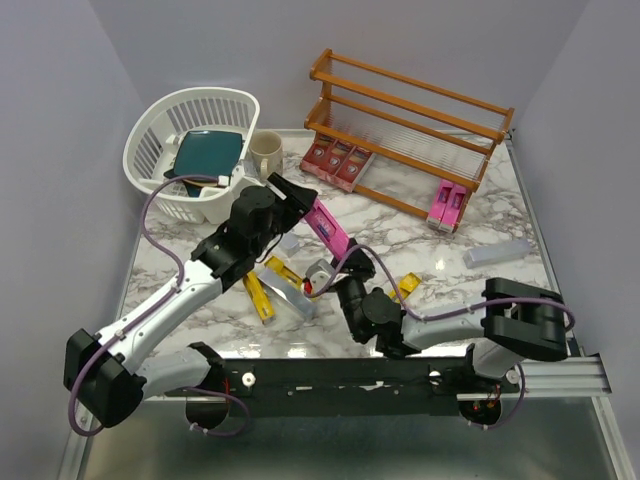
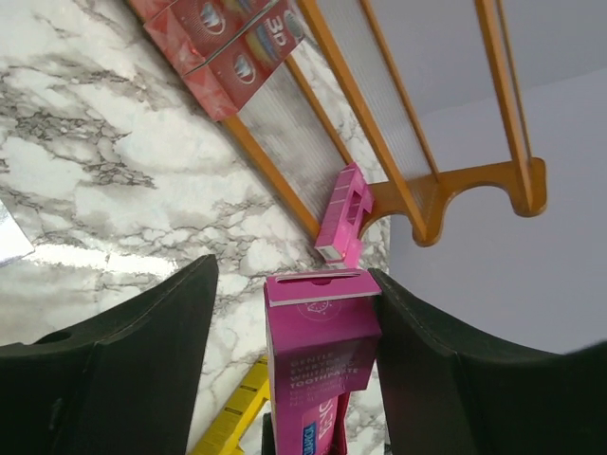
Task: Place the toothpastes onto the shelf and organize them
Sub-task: Pick up the toothpaste from the center of the board, then place the toothpaste on the shelf.
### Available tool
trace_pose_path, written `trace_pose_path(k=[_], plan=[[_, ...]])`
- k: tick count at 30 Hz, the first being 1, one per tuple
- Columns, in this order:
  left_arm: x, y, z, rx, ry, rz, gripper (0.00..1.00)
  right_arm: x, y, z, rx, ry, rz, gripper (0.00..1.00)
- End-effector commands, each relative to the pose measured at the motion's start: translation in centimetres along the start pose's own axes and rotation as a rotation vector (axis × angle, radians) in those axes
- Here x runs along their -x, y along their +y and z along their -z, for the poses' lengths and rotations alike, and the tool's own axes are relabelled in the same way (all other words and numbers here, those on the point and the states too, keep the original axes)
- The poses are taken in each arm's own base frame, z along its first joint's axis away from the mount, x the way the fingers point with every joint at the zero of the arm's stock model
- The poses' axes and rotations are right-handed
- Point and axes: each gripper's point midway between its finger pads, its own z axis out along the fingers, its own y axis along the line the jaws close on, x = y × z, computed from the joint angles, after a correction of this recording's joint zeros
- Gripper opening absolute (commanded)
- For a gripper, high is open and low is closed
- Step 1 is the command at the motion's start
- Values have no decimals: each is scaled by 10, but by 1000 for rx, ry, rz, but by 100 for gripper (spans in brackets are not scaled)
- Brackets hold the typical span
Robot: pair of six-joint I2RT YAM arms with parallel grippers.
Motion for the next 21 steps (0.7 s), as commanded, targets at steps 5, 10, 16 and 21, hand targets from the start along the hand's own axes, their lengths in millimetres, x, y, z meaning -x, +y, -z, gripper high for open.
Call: trace_pose_path(k=[5,10,16,21], plan=[[82,-10,41,31,-318,-153,88,-14,12,-1,148,113,-360,21],[132,-11,93,51,-509,-289,91,-28,31,-1,292,202,-424,21],[162,-2,151,65,-632,-461,92,-42,40,-8,397,348,-523,21],[156,21,172,73,-620,-578,92,-68,37,-22,394,549,-657,22]])
